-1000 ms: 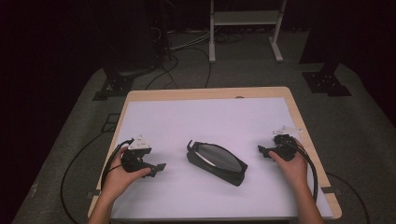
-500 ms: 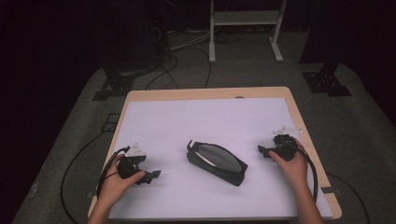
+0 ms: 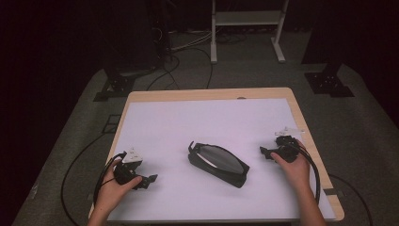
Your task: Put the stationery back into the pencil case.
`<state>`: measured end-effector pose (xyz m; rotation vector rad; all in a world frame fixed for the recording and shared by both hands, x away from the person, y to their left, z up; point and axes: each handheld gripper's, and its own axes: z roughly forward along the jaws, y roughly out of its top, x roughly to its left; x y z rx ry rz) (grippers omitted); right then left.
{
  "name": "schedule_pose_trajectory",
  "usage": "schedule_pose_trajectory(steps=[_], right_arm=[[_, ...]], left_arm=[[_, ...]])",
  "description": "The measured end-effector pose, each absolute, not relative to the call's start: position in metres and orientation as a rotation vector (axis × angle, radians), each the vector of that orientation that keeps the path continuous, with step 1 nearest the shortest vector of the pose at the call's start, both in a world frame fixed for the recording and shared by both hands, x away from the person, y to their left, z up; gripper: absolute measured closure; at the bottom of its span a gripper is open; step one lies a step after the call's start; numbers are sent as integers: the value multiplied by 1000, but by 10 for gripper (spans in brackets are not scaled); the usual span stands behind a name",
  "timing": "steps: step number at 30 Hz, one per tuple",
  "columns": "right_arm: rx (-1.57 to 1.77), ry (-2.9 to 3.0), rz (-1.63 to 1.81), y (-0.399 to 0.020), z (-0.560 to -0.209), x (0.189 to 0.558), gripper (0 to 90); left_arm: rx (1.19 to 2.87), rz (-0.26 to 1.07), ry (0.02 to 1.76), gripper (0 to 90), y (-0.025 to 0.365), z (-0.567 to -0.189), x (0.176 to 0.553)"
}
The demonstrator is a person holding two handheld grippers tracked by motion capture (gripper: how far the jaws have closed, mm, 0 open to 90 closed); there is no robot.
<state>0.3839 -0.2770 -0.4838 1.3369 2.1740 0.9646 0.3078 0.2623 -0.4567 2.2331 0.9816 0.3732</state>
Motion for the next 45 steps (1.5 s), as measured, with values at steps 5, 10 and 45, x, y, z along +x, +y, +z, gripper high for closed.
schedule_pose_trajectory(steps=[5, 10, 45], right_arm=[[1337, 2174, 965, -277, -484, 384, 138], [1337, 2174, 965, -277, -484, 384, 138], [1337, 2174, 965, -277, -484, 384, 138]], left_arm=[[2217, 414, 1002, 92, 266, -461, 305], [2198, 437, 1035, 92, 269, -465, 304], [2162, 482, 1064, 15, 272, -479, 303]])
